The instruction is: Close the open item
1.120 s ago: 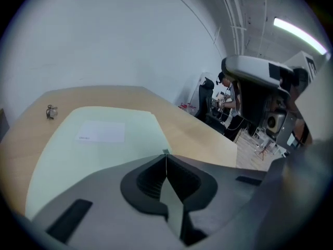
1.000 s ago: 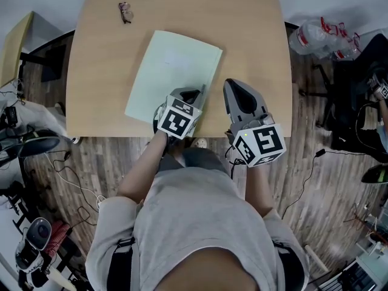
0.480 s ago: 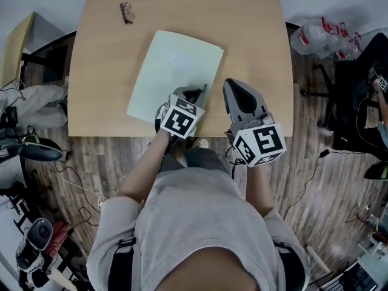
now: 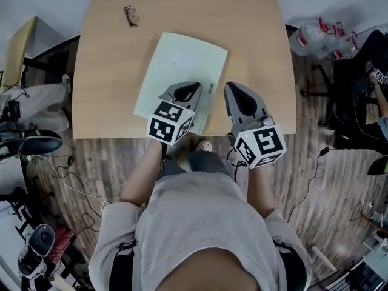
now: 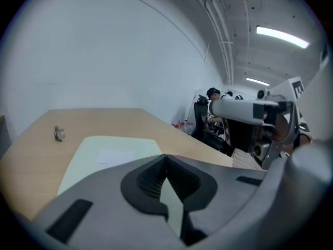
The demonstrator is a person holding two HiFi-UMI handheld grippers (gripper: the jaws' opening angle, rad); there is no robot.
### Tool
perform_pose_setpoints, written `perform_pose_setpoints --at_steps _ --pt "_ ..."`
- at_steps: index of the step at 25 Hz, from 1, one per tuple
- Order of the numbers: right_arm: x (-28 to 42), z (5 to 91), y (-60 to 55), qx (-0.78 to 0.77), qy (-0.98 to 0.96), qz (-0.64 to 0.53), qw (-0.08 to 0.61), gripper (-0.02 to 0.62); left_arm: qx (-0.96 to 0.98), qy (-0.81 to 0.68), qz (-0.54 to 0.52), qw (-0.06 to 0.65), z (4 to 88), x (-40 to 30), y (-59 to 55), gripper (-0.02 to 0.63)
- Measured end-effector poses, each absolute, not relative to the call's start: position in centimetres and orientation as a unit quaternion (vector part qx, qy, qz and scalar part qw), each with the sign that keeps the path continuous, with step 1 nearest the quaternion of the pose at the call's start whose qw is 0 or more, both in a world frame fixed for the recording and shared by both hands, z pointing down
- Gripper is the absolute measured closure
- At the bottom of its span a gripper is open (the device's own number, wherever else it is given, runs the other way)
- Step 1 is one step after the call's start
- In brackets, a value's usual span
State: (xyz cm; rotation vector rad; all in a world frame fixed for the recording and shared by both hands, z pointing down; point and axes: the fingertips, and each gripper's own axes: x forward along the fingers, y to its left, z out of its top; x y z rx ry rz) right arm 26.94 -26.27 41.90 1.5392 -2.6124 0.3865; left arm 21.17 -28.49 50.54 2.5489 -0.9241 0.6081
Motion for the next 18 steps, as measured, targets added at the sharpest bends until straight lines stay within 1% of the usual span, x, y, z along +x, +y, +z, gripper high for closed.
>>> perform_pose_setpoints --at_steps 8,18 --pt "23.7 40.5 -24.4 0.536 -0.836 0.116 0.034 0.591 0.928 -0.313 0.153 0.135 45.1 17.1 -27.1 0.591" --pt "19.3 38.8 -19.7 0.591 -0.801 0.097 0.026 0.591 0.947 -0.288 0.114 0.087 40.9 10.8 -23.6 0.591"
